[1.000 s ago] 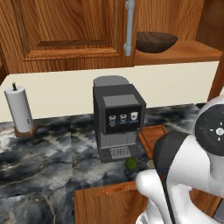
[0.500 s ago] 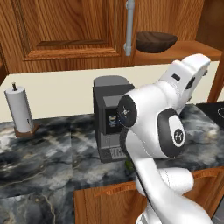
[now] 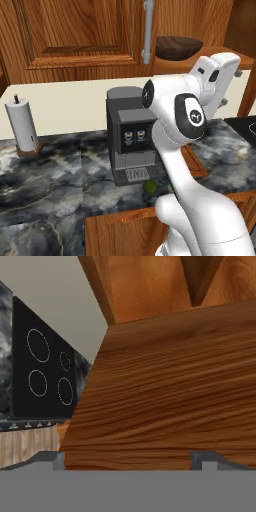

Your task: Open the cabinet. Place the bowl and condiment on the counter. Then place the lime and garlic on the cutting board.

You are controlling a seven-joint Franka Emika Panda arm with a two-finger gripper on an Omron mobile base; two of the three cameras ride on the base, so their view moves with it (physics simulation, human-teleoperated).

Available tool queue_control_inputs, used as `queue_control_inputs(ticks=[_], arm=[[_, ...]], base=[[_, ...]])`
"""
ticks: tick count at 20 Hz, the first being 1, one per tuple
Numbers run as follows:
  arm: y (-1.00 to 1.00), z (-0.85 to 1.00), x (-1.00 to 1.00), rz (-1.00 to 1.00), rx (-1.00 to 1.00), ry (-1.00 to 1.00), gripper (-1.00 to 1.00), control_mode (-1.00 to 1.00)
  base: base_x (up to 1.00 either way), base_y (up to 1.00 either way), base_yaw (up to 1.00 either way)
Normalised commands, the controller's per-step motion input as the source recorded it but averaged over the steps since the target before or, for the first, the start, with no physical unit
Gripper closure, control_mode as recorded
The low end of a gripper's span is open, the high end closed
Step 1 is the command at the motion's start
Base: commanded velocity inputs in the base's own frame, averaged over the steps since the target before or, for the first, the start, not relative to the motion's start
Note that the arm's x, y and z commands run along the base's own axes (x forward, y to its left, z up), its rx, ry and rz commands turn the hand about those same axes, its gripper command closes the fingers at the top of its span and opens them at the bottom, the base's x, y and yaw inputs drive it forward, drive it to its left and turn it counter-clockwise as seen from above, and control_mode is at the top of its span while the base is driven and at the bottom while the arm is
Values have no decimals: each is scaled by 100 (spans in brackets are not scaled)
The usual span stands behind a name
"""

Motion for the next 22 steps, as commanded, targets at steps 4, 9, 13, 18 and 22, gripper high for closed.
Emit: queue_control_inputs(ticks=[4, 9, 13, 18, 22], arm=[[-60, 0, -29, 0, 8, 0, -100, -100], [-42, 0, -93, 0, 3, -7, -100, -100], [-55, 0, -85, -14, 6, -7, -100, -100], [-44, 0, -6, -15, 6, 0, -100, -100], [-43, 0, 0, 0, 5, -3, -100, -100]], base=[[0, 0, 0], [0, 0, 0], [0, 0, 0], [0, 0, 0], [0, 0, 0]])
